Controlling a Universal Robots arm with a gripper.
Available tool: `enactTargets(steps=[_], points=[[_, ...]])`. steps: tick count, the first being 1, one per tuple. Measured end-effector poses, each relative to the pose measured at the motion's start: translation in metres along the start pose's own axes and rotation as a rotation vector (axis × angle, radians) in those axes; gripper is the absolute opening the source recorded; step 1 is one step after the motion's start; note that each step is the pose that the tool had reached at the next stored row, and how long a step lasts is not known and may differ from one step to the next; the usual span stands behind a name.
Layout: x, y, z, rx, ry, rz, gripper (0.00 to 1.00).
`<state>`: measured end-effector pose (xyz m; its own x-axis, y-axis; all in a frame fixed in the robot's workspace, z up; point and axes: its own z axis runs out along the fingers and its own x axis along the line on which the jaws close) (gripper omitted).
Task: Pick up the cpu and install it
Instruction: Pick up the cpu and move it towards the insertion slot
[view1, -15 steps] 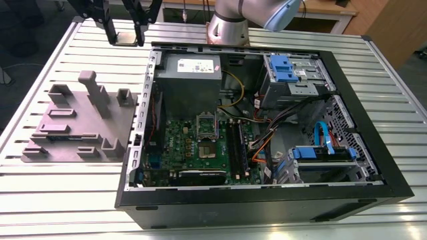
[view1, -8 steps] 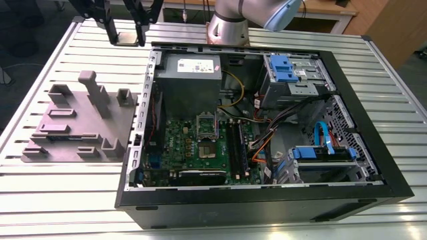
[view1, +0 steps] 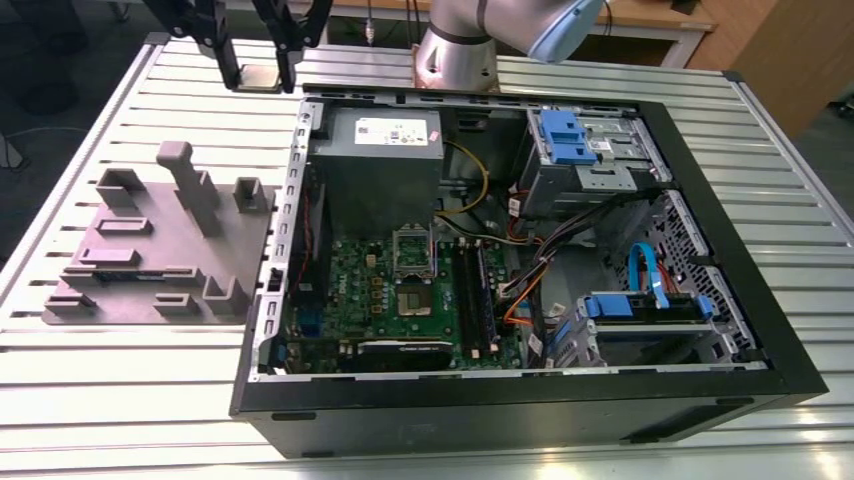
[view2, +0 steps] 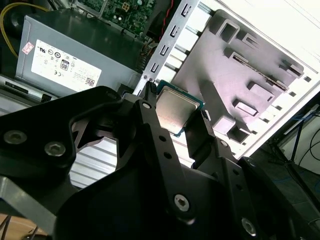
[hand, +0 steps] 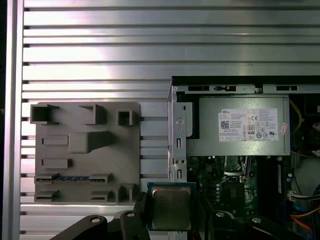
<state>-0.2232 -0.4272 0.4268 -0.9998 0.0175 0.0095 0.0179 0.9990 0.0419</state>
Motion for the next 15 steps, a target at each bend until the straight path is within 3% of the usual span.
enactTargets(steps=[7,8,15], points=[[-0.0044,0.0001,-0.0001,0.0,0.0001,0.0,0.47],[-0.0227,0.0004,-0.0002,0.0,0.0,0.0,0.47],[-0.0271,0.0005,-0.0003,0.0,0.0001,0.0,0.47]])
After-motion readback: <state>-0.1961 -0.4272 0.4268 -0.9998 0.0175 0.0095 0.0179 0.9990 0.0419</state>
